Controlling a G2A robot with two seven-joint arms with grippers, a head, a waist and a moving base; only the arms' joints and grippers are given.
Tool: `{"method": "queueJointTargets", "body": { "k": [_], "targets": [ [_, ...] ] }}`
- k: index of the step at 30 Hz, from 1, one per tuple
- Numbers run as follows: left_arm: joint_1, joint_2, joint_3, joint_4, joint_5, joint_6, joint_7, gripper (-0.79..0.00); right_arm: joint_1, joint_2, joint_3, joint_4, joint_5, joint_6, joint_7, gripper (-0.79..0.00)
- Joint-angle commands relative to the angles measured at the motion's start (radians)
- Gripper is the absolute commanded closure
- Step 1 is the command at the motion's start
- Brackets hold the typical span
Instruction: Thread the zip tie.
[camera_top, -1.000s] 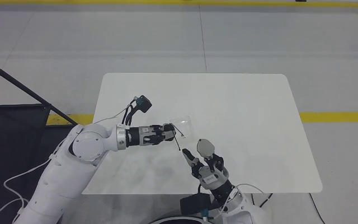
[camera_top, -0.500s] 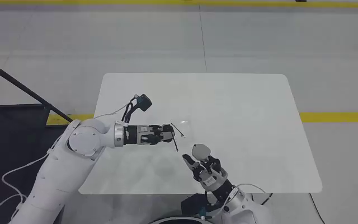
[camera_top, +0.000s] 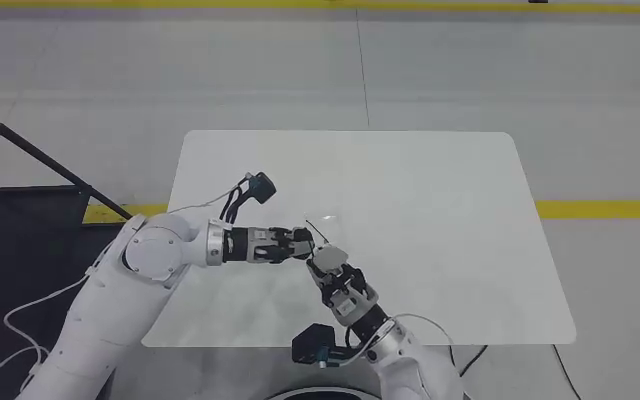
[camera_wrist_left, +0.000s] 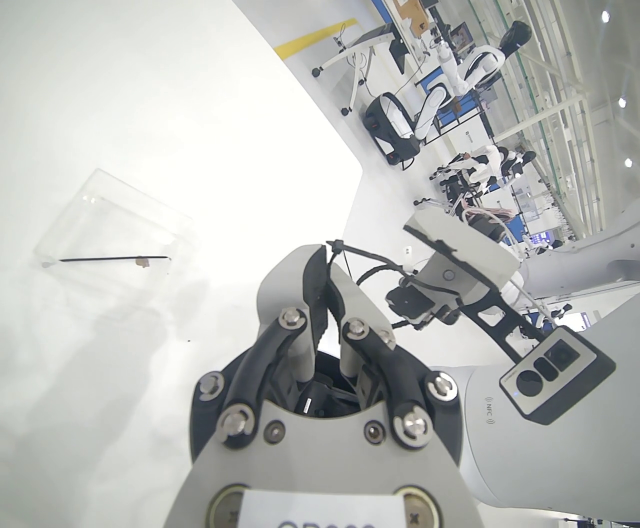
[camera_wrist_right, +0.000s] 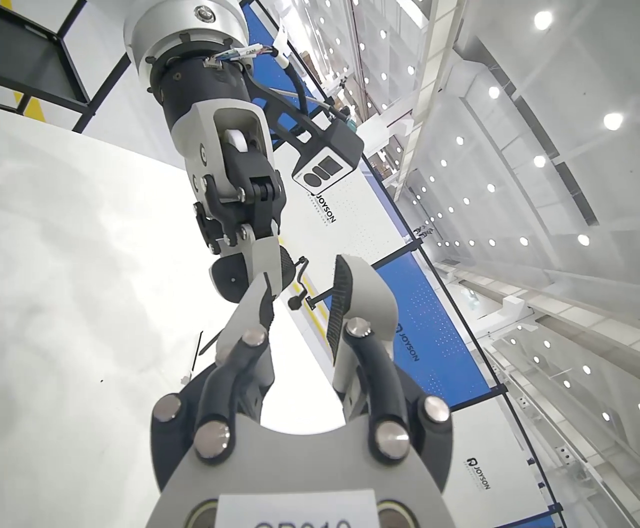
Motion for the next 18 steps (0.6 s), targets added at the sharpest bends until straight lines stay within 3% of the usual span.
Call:
{"method": "queueJointTargets", "body": {
  "k": [1,14,15,18],
  "targets": [
    [0.0,0.0,0.001,-0.002,0.002,-0.001,0.001,0.0,0.004,0.0,-0.003,0.002,-0.002,-0.004,0.007,-0.206],
    [0.001,0.002,0.01,-0.006,0.007,-0.005,0.005,0.0,0.015,0.002,-0.012,0.006,0.004,0.0,0.021,-0.166],
    [0.001,0.002,0.01,-0.006,0.008,-0.005,0.005,0.0,0.016,0.002,-0.012,0.007,0.003,0.003,0.021,-0.154],
    [0.001,0.002,0.013,-0.006,0.01,-0.007,0.005,0.0,0.017,0.002,-0.015,0.008,0.005,0.008,0.024,-0.015]
  ]
}}
